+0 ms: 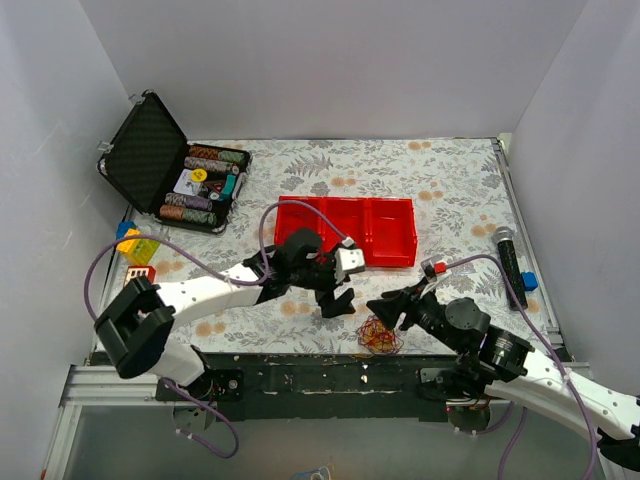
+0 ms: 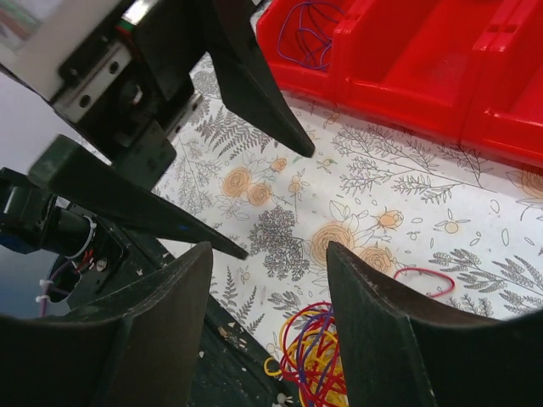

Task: Untangle the cables

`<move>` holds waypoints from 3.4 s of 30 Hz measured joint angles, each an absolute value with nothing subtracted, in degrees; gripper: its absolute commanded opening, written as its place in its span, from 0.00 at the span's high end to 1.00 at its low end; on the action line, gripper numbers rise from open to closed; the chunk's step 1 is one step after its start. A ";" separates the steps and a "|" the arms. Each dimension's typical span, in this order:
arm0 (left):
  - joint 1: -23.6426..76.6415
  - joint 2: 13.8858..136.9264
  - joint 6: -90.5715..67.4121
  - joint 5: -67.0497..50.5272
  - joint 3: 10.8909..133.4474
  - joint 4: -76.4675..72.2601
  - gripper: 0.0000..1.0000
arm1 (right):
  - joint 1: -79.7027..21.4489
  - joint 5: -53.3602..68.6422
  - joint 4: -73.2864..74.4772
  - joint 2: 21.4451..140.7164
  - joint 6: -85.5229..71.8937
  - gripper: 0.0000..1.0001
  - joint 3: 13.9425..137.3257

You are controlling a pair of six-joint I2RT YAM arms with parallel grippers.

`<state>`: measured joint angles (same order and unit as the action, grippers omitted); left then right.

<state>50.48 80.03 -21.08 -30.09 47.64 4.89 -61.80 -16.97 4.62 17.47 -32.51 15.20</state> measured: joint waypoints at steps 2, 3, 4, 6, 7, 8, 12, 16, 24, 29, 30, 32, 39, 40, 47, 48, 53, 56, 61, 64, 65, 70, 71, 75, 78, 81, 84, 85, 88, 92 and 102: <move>51.33 83.29 -23.75 -30.74 48.23 2.33 0.16 | -61.80 -17.04 6.46 15.70 -33.39 0.37 15.09; 51.83 85.08 -25.15 -30.94 48.82 1.21 0.15 | -61.80 -17.08 7.22 15.38 -33.78 0.37 15.09; 52.12 86.80 -26.44 -31.05 49.50 0.32 0.14 | -61.80 -17.19 7.70 15.29 -34.09 0.37 15.09; 52.77 89.95 -28.60 -31.03 51.09 -1.02 0.13 | -61.80 -17.69 8.62 15.29 -34.35 0.37 15.09; 52.99 91.46 -29.65 -30.85 51.99 -1.72 0.13 | -61.80 -18.00 9.43 15.29 -34.39 0.37 15.09; 53.15 92.84 -30.68 -30.65 52.86 -2.17 0.13 | -61.80 -18.20 10.33 15.31 -34.46 0.37 15.11; 53.60 96.82 -34.24 -29.78 55.27 -3.62 0.14 | -61.80 -19.18 14.39 14.79 -35.51 0.37 15.20; 54.74 100.60 -36.05 -28.21 57.63 -4.49 0.14 | -61.80 -19.86 18.06 11.73 -37.15 0.37 15.20; 57.95 107.04 -30.81 -25.47 58.52 -4.86 0.35 | -61.80 -20.67 21.47 8.14 -38.85 0.39 15.20; 57.91 107.48 -26.55 -24.21 58.08 -5.15 0.84 | -61.80 -20.64 23.18 8.25 -39.11 0.43 15.22; 57.87 107.48 -26.04 -23.97 58.04 -5.15 0.90 | -61.80 -20.62 23.24 8.23 -39.22 0.44 15.22; 57.87 107.48 -25.28 -23.00 58.02 -5.06 1.00 | -61.80 -20.53 23.24 8.23 -39.29 0.44 15.22; 55.70 102.24 -23.86 -19.81 59.00 1.43 1.00 | -61.80 -19.46 21.19 9.93 -39.07 0.41 15.03; 55.02 100.31 -23.88 -19.49 59.83 3.25 1.00 | -61.80 -19.33 20.12 10.96 -38.96 0.39 14.79; 53.74 84.29 -27.35 -19.77 60.66 8.93 1.00 | -61.80 -18.20 13.30 20.67 -37.47 0.34 13.17; 53.76 82.41 -28.21 -20.14 60.66 9.23 1.00 | -61.80 -18.04 12.12 22.00 -37.17 0.34 13.17; 53.84 78.06 -31.64 -21.65 60.49 10.76 1.00 | -61.80 -18.17 8.60 25.89 -34.65 0.34 13.47; 53.84 77.45 -33.04 -22.24 60.36 11.94 1.00 | -61.80 -19.46 9.30 26.02 -32.62 0.32 15.33; 53.84 77.21 -34.41 -22.59 60.36 13.28 1.00 | -61.80 -20.27 7.09 23.59 -28.93 0.28 18.92; 53.84 77.03 -34.79 -23.09 60.38 13.54 1.00 | -61.80 -20.05 4.16 23.90 -27.24 0.29 19.35; 53.87 77.01 -34.89 -23.27 60.38 13.56 1.00 | -61.80 -20.05 3.53 24.45 -26.74 0.30 19.35; 53.91 76.84 -35.79 -24.80 61.12 14.63 1.00 | -61.80 -21.08 0.27 29.74 -24.82 0.35 19.38; 53.91 76.69 -35.99 -25.08 61.39 14.96 1.00 | -61.80 -21.45 -0.19 30.72 -24.67 0.35 19.38; 54.13 75.83 -37.26 -27.40 63.75 15.99 1.00 | -61.80 -23.81 -3.53 35.57 -23.49 0.38 19.40; 54.13 75.29 -38.50 -29.65 66.15 16.29 1.00 | -61.80 -25.39 -7.33 38.85 -22.87 0.39 19.42; 54.13 75.16 -39.81 -31.66 68.40 16.29 1.00 | -61.80 -26.41 -9.43 41.85 -22.65 0.39 20.01; 54.13 75.09 -40.58 -33.23 69.73 16.23 1.00 | -61.80 -26.50 -11.27 42.57 -22.55 0.39 20.27; 54.13 75.09 -40.71 -33.52 69.87 16.27 1.00 | -61.80 -26.48 -11.79 42.52 -22.57 0.40 20.27; 54.13 75.09 -40.93 -33.71 70.94 16.86 1.00 | -61.80 -26.39 -12.73 42.59 -23.18 0.41 20.16; 54.15 75.37 -40.07 -32.82 76.95 18.59 1.00 | -61.80 -25.17 -14.33 43.18 -25.65 0.41 17.56; 54.15 75.75 -33.12 -26.70 96.09 17.39 1.00 | -61.80 -21.85 -14.92 45.95 -32.80 0.42 6.66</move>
